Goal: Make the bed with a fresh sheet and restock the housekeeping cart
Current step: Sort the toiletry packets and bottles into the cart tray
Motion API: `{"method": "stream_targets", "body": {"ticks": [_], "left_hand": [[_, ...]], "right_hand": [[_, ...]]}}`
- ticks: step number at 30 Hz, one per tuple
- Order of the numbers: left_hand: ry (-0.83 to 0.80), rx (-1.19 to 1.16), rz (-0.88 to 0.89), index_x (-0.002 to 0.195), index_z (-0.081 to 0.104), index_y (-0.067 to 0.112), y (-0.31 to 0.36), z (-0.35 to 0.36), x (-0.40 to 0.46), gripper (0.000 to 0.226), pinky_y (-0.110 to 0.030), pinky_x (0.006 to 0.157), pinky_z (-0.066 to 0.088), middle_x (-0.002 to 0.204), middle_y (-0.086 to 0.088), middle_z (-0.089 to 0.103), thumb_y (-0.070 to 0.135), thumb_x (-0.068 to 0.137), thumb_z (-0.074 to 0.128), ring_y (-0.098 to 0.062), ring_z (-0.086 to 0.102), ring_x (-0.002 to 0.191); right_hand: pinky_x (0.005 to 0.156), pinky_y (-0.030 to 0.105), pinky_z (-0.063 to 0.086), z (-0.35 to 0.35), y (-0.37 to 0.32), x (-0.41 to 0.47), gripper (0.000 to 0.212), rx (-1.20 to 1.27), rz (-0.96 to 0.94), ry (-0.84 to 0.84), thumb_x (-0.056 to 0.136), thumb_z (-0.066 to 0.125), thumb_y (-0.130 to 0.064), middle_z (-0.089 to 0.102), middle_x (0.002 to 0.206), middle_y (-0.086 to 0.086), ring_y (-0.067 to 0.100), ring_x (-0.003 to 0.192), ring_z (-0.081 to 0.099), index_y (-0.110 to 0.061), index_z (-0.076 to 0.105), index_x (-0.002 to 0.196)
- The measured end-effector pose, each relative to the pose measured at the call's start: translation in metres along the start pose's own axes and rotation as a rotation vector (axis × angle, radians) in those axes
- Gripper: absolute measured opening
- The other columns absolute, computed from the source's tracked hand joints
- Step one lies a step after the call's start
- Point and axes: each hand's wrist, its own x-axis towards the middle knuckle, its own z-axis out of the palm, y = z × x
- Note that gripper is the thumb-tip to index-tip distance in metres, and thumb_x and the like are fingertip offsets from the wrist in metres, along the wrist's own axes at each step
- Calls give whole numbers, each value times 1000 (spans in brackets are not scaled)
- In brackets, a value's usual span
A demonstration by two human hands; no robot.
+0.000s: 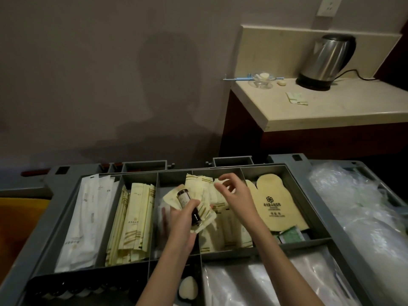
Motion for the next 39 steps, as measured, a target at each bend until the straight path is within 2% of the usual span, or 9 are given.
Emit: {"method": "stream_targets", "body": {"ticks": [7, 14, 18, 22, 24, 27, 32, 35, 39], "left_hand": [[-42, 80, -43, 117, 51, 9, -12, -1, -10, 37, -31, 55, 54, 101, -15, 68, 9, 83, 66, -26, 68, 86], [-76, -10, -90, 125, 48, 8, -16, -13, -5, 45, -49, 81, 56, 104, -19, 70, 7, 83, 64, -34, 70, 93], [-103, -17, -93, 125, 50, 8, -17, -15, -4, 42, -41, 64, 58, 102, -17, 71, 7, 85, 61, -31, 71, 91], [-120, -6, -131, 127, 47, 10, -22, -16, -8, 60, -50, 78, 57, 109, -16, 70, 14, 71, 70, -32, 69, 95], [-124, -7, -138, 126, 47, 9, -22, -16, -11, 56, -51, 77, 56, 109, -18, 69, 13, 74, 68, -34, 69, 96], [-146, -26, -132, 121, 52, 8, -22, -15, -14, 39, -45, 68, 56, 108, -19, 68, 9, 82, 61, -33, 68, 94], [-228, -52, -91, 105, 61, 8, -16, -12, -28, 22, -50, 86, 51, 101, -16, 70, 5, 85, 52, -32, 66, 94], [-261, -84, -99, 103, 61, 11, -14, -15, -34, 20, -46, 85, 50, 96, -14, 70, 6, 87, 50, -30, 65, 93], [-284, -123, -121, 107, 61, 11, -12, -24, -37, 23, -46, 86, 50, 99, -16, 70, 9, 87, 51, -31, 65, 95]], "right_hand": [[55, 17, 50, 10, -13, -14, 44, 173, 160, -62, 84, 69, -15, 57, 96, 1, 12, 80, 61, -28, 42, 115], [60, 19, 52, -32, 6, -20, 35, 166, 109, 85, 84, 68, -9, 62, 94, -1, 12, 84, 64, -27, 53, 110], [62, 21, 53, -41, 30, -45, 32, 87, 154, 3, 81, 71, -10, 64, 87, 5, 19, 80, 65, -26, 57, 105], [91, 34, 35, -36, 52, -59, 32, -232, 136, -1, 80, 73, -24, 62, 88, -9, 12, 97, 51, -36, 56, 105], [87, 30, 21, -37, 53, -63, 35, -433, 112, 20, 82, 70, -28, 58, 94, -10, 12, 104, 39, -33, 56, 114], [92, 33, 24, -34, 49, -65, 34, -567, 70, 34, 84, 67, -34, 52, 110, -9, 15, 113, 37, -31, 58, 117], [79, 28, 49, -15, 3, -69, 22, -2, 24, -49, 83, 68, -36, 61, 96, -9, 8, 91, 57, -28, 60, 103], [71, 20, 52, -3, -17, -72, 39, 23, 53, -227, 79, 74, -28, 58, 95, -8, 7, 85, 58, -23, 55, 113], [77, 35, 57, 7, -20, -71, 45, 21, 115, -276, 77, 76, -16, 57, 90, 0, 16, 84, 60, -23, 53, 114]]}}
